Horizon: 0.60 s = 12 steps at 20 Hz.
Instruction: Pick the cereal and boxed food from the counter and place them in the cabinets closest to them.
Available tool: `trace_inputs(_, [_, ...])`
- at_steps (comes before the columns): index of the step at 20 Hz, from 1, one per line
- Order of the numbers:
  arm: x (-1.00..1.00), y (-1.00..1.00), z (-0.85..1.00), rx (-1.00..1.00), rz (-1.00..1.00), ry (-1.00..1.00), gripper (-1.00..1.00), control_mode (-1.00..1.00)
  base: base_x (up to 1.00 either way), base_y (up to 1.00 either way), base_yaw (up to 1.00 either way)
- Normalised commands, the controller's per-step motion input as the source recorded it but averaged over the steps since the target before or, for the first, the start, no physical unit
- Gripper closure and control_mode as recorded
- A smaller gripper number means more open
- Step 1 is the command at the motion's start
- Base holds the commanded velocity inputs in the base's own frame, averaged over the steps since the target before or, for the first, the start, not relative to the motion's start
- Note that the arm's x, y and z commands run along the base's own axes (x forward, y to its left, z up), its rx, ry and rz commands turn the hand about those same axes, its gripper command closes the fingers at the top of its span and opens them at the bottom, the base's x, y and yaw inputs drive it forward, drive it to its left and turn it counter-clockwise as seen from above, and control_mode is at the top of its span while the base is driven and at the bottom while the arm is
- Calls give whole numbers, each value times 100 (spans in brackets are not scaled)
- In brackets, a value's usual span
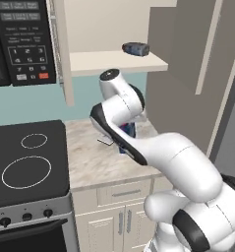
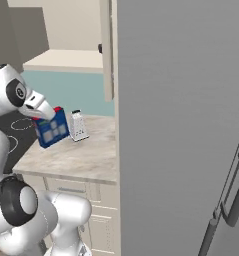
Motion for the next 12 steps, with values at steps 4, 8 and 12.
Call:
trace_inputs(4, [-28,-27,59,-3,23,-12,100,-100,0,0,0])
trace_inputs(8, [-33,-27,61,0,25,-12,100,-100,0,0,0])
trace_inputs(12, [-29,-20,62,0,24,-9,100,-100,0,0,0])
